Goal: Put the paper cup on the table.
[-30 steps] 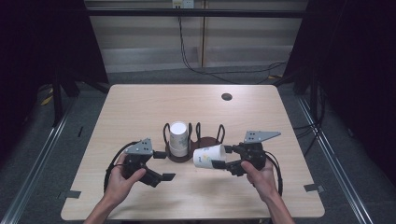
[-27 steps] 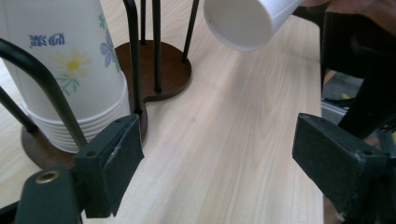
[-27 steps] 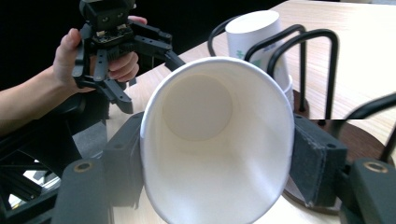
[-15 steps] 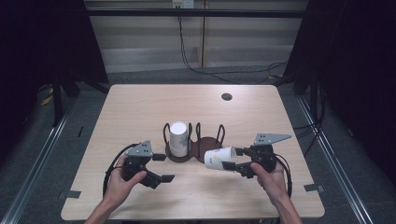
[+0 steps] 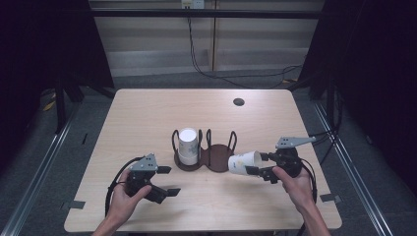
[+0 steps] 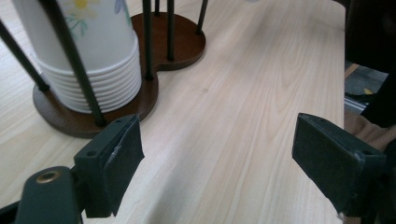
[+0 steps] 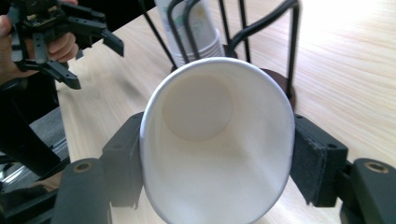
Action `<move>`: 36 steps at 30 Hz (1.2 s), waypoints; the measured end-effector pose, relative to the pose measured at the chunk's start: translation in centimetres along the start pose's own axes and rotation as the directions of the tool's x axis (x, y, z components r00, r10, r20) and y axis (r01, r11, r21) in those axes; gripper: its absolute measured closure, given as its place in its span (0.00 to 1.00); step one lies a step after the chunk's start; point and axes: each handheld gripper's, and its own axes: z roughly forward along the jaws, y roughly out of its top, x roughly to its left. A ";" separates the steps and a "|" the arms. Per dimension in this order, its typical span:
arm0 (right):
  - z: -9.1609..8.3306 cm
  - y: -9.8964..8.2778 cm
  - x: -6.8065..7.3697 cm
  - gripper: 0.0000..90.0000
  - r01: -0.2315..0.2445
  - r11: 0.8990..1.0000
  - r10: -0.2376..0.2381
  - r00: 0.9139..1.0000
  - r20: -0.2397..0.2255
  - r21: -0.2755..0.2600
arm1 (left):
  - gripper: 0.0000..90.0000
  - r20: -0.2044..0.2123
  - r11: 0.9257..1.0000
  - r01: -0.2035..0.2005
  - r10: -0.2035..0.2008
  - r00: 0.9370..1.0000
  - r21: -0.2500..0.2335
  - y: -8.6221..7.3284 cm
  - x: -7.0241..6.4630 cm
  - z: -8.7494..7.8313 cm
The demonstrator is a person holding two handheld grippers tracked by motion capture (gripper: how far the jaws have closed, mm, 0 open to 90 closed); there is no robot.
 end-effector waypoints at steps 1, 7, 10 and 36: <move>-0.1 0.0 -0.2 0.32 -0.005 1.000 0.005 1.000 0.012 0.011 | 0.18 0.005 1.000 0.011 -0.011 1.000 -0.016 0.0 0.1 -0.1; -0.6 0.3 -1.8 0.32 -0.020 0.998 0.016 0.998 0.067 0.067 | 0.18 0.002 0.999 0.013 -0.013 1.000 -0.032 0.0 0.3 -0.4; -1.0 0.7 -2.3 0.32 -0.040 0.996 0.033 0.996 0.088 0.081 | 0.18 0.010 1.000 0.000 0.000 1.000 -0.018 0.0 0.1 -0.3; 1.0 4.5 -6.6 0.31 -0.122 0.943 0.039 0.964 0.263 0.309 | 0.18 0.028 1.000 -0.023 0.023 0.999 0.004 -0.5 -0.3 -0.1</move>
